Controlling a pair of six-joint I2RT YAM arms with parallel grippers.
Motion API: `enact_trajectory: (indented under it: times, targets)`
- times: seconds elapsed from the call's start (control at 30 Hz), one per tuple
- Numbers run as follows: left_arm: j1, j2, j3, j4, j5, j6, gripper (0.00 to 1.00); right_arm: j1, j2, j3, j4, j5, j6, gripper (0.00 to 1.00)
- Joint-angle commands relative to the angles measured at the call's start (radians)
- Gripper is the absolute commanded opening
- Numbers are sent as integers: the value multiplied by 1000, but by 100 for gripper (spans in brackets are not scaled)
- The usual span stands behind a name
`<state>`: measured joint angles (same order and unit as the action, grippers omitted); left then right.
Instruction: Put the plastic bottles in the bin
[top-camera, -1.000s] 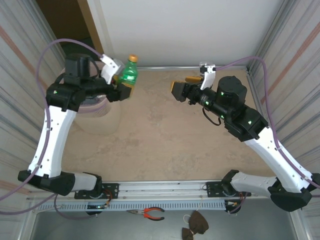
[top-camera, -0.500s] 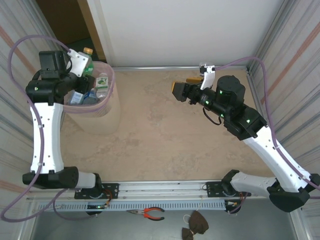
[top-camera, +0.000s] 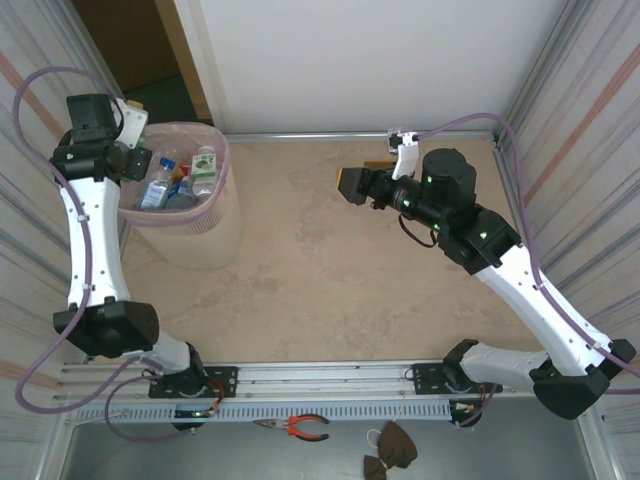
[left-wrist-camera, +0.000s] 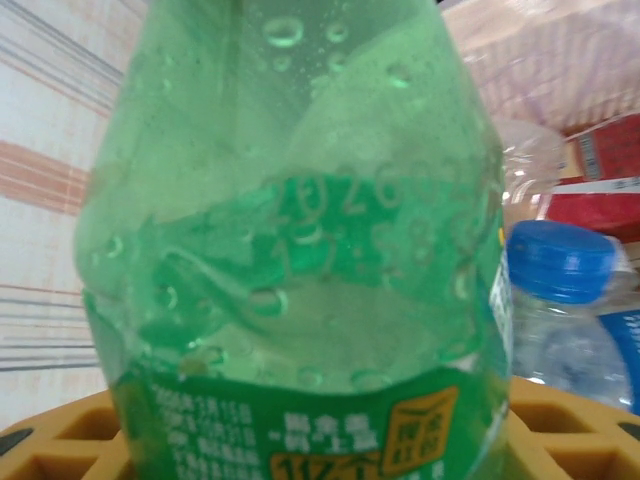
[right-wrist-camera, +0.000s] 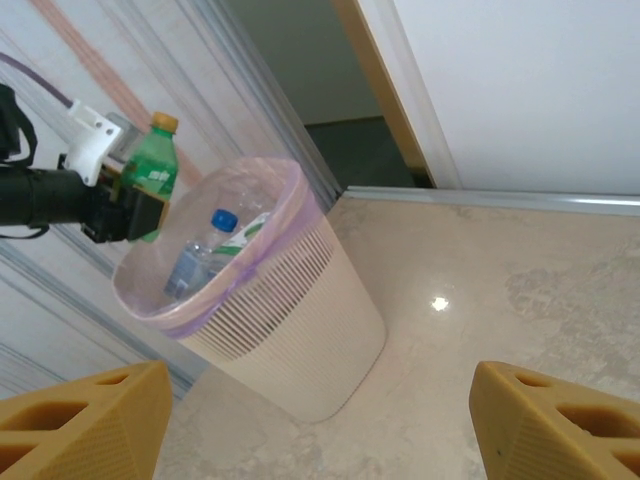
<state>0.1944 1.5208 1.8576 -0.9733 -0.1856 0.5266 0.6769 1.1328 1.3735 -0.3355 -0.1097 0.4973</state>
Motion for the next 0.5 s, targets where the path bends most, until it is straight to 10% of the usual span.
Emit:
enact_trajectory:
  times: [0.0,0.47]
  targets:
    - [15,36,-25,0,-4,-16,58,-20,1,-12,36,-23,24,77]
    - [22,25,-121,-11,78,-90,83,-43,10,-26,58,-59,45,77]
